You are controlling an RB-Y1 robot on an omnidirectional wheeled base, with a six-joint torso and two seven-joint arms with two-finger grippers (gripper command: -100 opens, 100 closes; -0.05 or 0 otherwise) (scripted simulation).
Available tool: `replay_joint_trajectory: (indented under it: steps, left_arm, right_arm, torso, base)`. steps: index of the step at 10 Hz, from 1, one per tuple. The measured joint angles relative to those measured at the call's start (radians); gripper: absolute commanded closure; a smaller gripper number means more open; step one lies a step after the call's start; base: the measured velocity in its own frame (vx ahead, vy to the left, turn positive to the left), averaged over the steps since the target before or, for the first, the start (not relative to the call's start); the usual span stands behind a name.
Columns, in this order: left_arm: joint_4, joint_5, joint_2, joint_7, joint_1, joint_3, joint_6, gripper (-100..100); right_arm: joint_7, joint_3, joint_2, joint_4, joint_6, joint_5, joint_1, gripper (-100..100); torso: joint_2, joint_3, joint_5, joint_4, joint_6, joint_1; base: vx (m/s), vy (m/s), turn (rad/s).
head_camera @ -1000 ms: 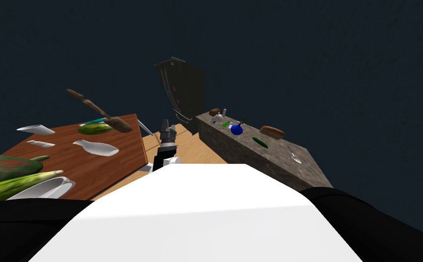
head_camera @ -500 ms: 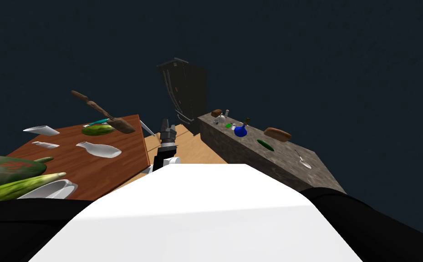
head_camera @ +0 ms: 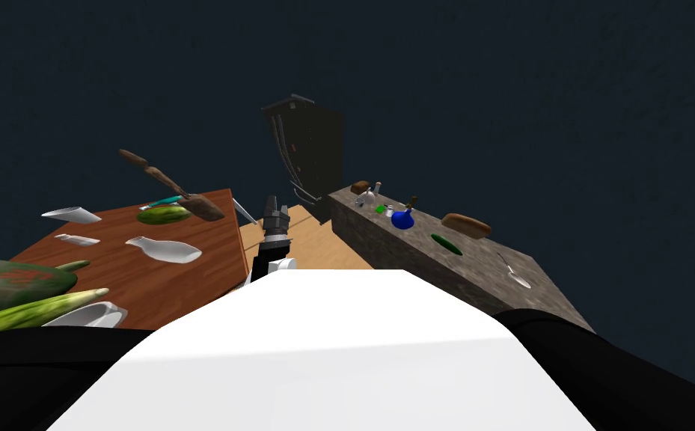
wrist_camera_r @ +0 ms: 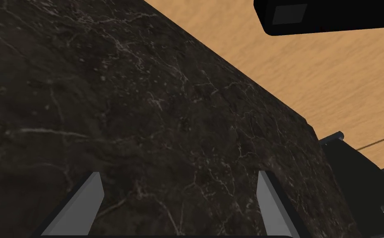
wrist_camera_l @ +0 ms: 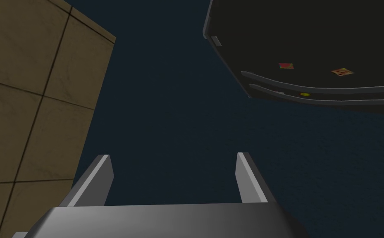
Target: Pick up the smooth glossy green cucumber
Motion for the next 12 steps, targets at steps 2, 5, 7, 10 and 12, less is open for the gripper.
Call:
replay_joint_trajectory:
  steps: [2,5,7,10,12]
  left_arm:
    - [0.0,0.0,0.0,0.0,0.0,0.0,0.0,0]
    - [0.0,0.0,0.0,0.0,0.0,0.0,0.0,0]
    - [0.0,0.0,0.0,0.0,0.0,0.0,0.0,0]
    - [0.0,0.0,0.0,0.0,0.0,0.0,0.0,0]
    - [0.0,0.0,0.0,0.0,0.0,0.0,0.0,0]
  right_arm:
    - [0.021,0.002,-0.042,0.05,-0.004,0.009,0.023,-100]
    - [0.057,0.0,-0.106,0.155,-0.019,0.021,0.048,-100]
    - [0.077,-0.006,-0.138,0.163,0.008,0.027,0.078,-100]
    - [0.093,-0.003,-0.195,0.19,0.038,0.037,0.092,-100]
    - [0.108,0.005,-0.232,0.261,0.035,0.051,0.078,-100]
  torso:
    - [0.0,0.0,0.0,0.0,0.0,0.0]
    - [-0.002,-0.001,0.0,0.0,0.0,-0.001]
    - [-0.001,-0.001,0.0,0.0,0.0,-0.002]
    - [0.0,0.0,-0.001,0.0,0.0,-0.002]
    - [-0.003,-0.002,-0.001,-0.001,-0.001,-0.004]
  base:
    - [0.087,0.075,0.037]
    - [0.092,0.044,0.029]
    - [0.123,0.042,0.076]
    - [0.084,0.024,0.026]
    - [0.175,-0.01,0.092]
